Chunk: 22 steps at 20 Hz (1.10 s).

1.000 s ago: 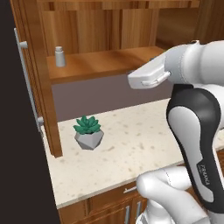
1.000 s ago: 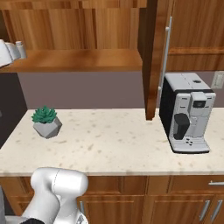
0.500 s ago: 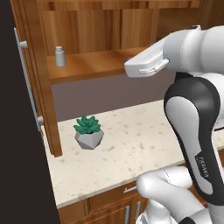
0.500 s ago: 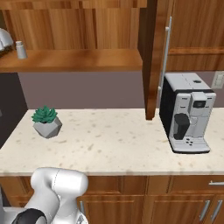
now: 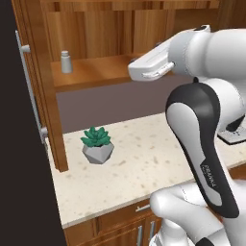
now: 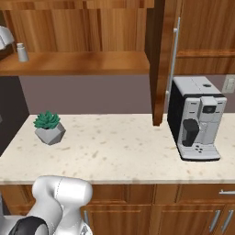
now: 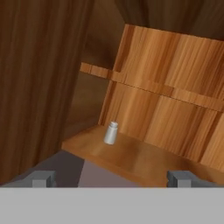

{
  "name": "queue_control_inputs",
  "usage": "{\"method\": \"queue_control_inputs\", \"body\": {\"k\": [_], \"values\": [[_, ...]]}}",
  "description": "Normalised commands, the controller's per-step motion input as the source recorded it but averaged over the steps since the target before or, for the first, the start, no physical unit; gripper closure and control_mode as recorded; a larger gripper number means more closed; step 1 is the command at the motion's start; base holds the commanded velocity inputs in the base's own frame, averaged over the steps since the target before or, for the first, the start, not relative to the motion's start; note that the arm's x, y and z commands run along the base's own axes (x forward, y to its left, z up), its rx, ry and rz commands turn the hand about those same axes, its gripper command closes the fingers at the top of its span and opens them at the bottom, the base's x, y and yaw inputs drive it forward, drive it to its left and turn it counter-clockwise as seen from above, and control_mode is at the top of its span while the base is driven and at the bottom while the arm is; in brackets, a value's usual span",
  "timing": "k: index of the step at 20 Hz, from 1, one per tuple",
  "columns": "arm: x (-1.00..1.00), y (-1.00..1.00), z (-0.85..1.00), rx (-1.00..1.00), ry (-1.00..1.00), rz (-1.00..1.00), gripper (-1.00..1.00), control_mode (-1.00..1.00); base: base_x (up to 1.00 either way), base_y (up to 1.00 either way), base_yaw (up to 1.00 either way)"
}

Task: Collect the paprika, mayonnaise, and shaker from the cabinet and place them next to the stove.

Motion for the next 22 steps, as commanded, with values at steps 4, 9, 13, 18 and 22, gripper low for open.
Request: {"method": "queue_control_inputs", "body": {"k": [4,9,13,18,22], "values": [[0.18,-0.09,0.0,0.05,-0.02,0.04,-1.0,-1.0,0.0,0.0,0.0],[0.01,-0.17,-0.07,0.05,-0.01,0.04,-1.0,-1.0,0.0,0.0,0.0],[0.0,-0.17,-0.23,0.07,0.01,0.0,-1.0,-1.0,0.0,0.0,0.0],[0.04,-0.47,-0.02,0.17,0.04,0.0,-1.0,-1.0,0.0,0.0,0.0],[0.09,-0.16,0.0,0.04,0.04,0.0,-1.0,-1.0,0.0,0.0,0.0]]}}
